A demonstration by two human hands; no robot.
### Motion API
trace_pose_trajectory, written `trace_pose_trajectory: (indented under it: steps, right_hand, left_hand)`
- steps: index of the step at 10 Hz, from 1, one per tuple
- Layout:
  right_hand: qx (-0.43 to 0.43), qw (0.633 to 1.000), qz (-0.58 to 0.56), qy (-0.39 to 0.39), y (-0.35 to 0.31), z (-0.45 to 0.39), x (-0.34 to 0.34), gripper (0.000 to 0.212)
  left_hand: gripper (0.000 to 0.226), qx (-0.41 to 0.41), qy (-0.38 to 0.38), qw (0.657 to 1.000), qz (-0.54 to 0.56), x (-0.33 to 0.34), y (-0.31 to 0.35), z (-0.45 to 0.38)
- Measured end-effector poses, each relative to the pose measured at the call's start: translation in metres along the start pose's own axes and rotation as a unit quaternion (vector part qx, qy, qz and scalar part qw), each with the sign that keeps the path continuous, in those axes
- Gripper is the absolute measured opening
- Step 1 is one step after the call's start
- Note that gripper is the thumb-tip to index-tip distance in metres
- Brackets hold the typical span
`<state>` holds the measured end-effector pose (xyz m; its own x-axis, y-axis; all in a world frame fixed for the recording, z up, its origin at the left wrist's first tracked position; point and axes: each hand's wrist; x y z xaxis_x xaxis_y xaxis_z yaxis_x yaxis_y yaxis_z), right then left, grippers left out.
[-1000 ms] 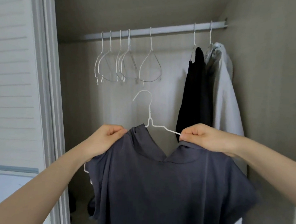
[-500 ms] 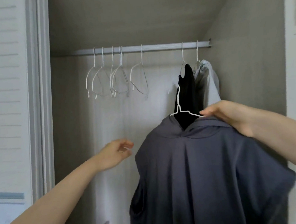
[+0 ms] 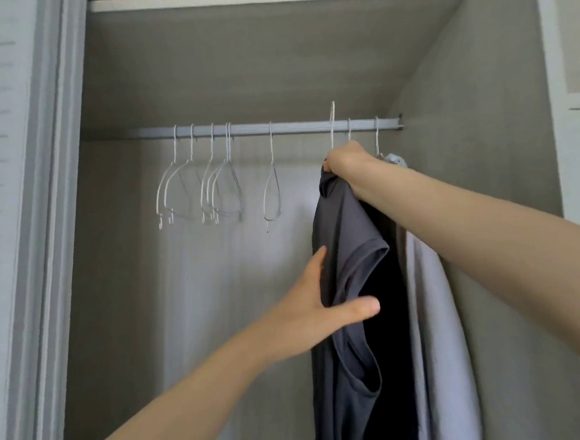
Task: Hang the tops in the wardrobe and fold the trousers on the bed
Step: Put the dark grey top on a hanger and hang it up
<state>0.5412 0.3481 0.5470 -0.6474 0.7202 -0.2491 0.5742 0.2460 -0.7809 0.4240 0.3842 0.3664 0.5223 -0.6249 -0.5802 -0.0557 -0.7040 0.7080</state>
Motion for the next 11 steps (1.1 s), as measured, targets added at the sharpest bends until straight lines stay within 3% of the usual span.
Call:
trace_pose_trajectory:
  steps: [1, 2, 3, 4, 5, 6, 7, 8, 9, 10, 11]
  right_hand:
    - [-0.020, 0.998, 0.049, 0.036, -0.005, -0.046, 0.005, 0.033]
    - [-0.023, 0.993, 0.099, 0.067, -0.008, -0.064, 0.011, 0.007]
    - [-0.028, 0.985, 0.154, 0.078, 0.001, -0.089, 0.013, 0.008]
    - [-0.028, 0.980, 0.180, 0.077, 0.008, -0.105, 0.018, 0.022]
    - [-0.031, 0.975, 0.208, 0.075, 0.015, -0.123, 0.030, 0.031]
    - [-0.026, 0.968, 0.244, 0.050, 0.019, -0.128, 0.042, 0.031]
    - [-0.013, 0.974, 0.226, 0.020, 0.029, -0.135, 0.047, 0.015]
    - [-0.002, 0.976, 0.218, 0.020, 0.038, -0.134, 0.045, 0.018]
    - [-0.018, 0.970, 0.240, 0.038, 0.042, -0.127, 0.042, 0.033]
    - [-0.068, 0.920, 0.378, 0.077, 0.051, -0.097, 0.047, 0.057]
    - [-0.146, 0.838, 0.519, 0.085, 0.069, -0.055, 0.057, 0.069]
  left_hand:
    - [0.107, -0.006, 0.071, 0.995, -0.072, -0.004, -0.018, -0.018]
    - [0.034, -0.027, 0.184, 0.969, -0.161, -0.017, -0.039, -0.042]
    - [0.022, -0.035, 0.243, 0.961, -0.128, -0.026, -0.056, -0.059]
    - [0.031, -0.029, 0.247, 0.965, -0.086, -0.027, -0.063, -0.068]
    - [0.080, -0.049, 0.162, 0.984, -0.061, -0.020, -0.077, -0.083]
    - [0.080, -0.059, 0.130, 0.986, -0.080, -0.006, -0.095, -0.097]
    - [0.060, -0.103, 0.137, 0.978, -0.115, 0.006, -0.110, -0.104]
    - [0.044, -0.121, 0.162, 0.969, -0.139, 0.011, -0.122, -0.105]
    - [0.039, -0.104, 0.175, 0.966, -0.158, 0.014, -0.129, -0.101]
    - [0.038, -0.082, 0.189, 0.968, -0.141, 0.017, -0.135, -0.093]
    - [0.035, -0.058, 0.216, 0.967, -0.120, 0.019, -0.136, -0.080]
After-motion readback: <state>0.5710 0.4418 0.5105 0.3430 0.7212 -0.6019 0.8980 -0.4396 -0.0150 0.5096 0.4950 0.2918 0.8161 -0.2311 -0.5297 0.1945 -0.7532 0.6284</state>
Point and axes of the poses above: each hand's wrist, its own z-axis away from the middle knuckle, its own x-axis out of the palm, y = z × x, and after that the axes turned 6 degrees about -y, right-handed
